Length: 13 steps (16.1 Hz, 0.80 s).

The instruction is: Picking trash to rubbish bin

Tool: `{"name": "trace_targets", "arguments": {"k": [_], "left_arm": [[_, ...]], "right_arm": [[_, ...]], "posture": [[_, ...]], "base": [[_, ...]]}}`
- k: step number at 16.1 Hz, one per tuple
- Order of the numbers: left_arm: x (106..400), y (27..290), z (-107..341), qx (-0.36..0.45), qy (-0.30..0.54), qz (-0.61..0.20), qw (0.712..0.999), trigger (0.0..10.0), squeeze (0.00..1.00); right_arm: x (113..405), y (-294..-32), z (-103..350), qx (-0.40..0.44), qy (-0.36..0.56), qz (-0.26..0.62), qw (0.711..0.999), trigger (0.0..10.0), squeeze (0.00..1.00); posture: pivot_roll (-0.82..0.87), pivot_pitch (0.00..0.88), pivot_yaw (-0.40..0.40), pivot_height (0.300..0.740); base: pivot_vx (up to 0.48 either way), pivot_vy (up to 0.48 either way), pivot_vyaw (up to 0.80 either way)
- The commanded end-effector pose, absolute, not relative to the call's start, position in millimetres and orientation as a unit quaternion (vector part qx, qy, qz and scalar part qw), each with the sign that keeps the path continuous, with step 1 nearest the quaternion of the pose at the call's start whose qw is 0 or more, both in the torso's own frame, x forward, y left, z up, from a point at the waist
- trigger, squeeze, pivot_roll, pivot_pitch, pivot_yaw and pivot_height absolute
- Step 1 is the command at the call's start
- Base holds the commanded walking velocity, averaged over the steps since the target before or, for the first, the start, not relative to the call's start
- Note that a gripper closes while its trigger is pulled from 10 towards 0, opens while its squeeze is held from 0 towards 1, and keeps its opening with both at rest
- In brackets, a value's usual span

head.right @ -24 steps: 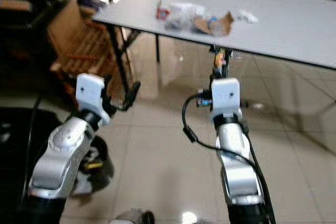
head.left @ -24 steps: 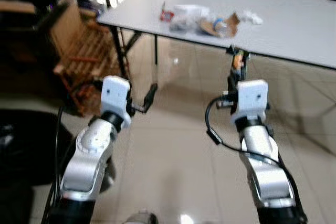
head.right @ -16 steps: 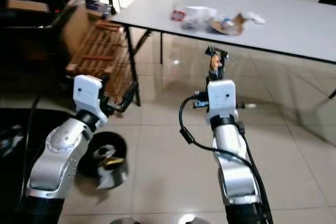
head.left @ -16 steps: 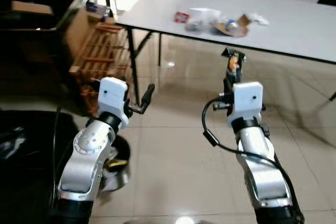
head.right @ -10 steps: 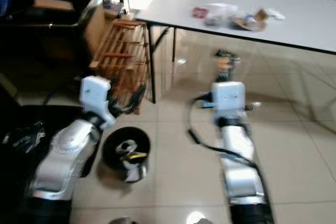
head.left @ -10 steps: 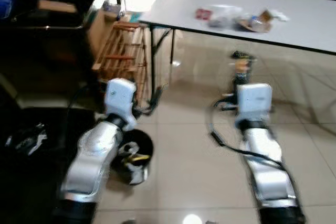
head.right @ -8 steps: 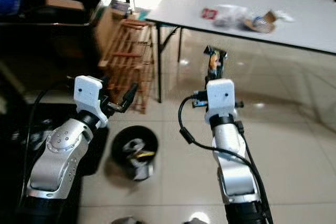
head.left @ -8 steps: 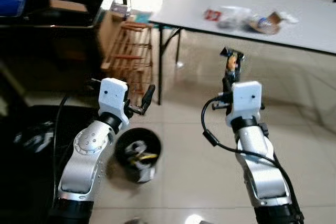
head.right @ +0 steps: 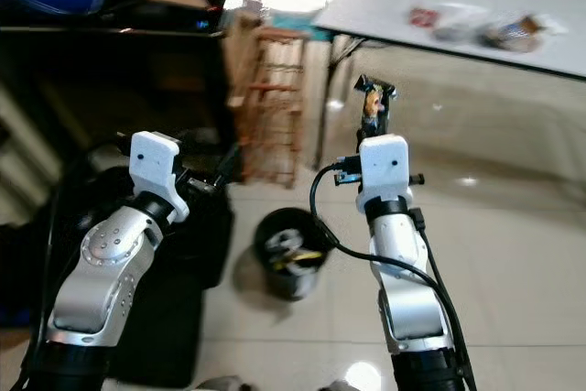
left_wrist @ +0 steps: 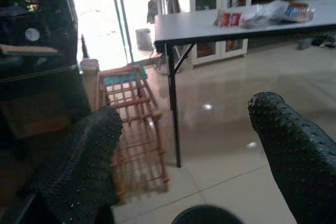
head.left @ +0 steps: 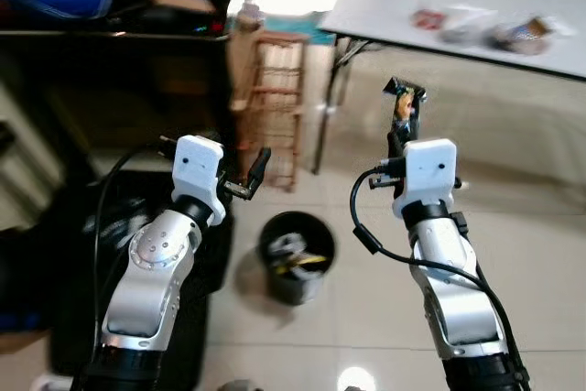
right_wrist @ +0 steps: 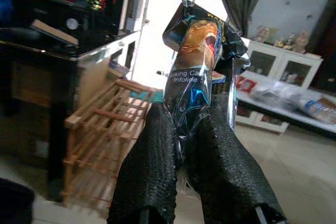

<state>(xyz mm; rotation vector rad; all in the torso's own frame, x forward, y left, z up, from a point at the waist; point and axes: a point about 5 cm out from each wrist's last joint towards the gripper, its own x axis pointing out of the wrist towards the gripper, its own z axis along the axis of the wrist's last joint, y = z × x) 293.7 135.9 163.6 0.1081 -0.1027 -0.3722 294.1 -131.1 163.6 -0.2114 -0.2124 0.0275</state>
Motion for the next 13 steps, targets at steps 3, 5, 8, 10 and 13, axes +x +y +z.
{"name": "trace_targets", "arguments": {"k": [3, 5, 8, 10, 13], "left_arm": [[292.1, 125.6, 165.7, 0.047, -0.058, -0.211, 0.975, 10.0, 0.0], [290.6, 123.2, 165.6, 0.043, -0.059, -0.221, 0.972, 10.0, 0.0], [290.4, 120.0, 164.9, 0.044, -0.06, -0.227, 0.971, 10.0, 0.0], [291.3, 120.5, 164.9, 0.044, -0.059, -0.229, 0.971, 10.0, 0.0], [292.3, 120.2, 164.6, 0.045, -0.058, -0.231, 0.97, 10.0, 0.0]], "right_arm": [[293.0, -137.4, 161.0, -0.104, -0.1, 0.004, 0.99, 10.0, 0.0], [292.6, -137.0, 161.0, -0.103, -0.1, 0.005, 0.99, 10.0, 0.0], [293.0, -137.0, 160.7, -0.1, -0.099, 0.005, 0.99, 10.0, 0.0], [293.8, -136.7, 160.8, -0.1, -0.1, 0.006, 0.99, 10.0, 0.0], [294.4, -136.4, 160.8, -0.101, -0.101, 0.006, 0.99, 10.0, 0.0]], "posture": [[0.06, 0.084, -0.004, 0.74], [0.06, 0.084, -0.004, 0.74], [0.06, 0.082, -0.003, 0.74], [0.06, 0.08, -0.002, 0.74], [0.06, 0.073, 0.0, 0.74]], "base": [[0.0, 0.0, 0.0], [0.0, 0.0, 0.0], [0.0, 0.0, 0.0], [0.0, 0.0, 0.0], [0.0, -0.472, 0.0]]}}
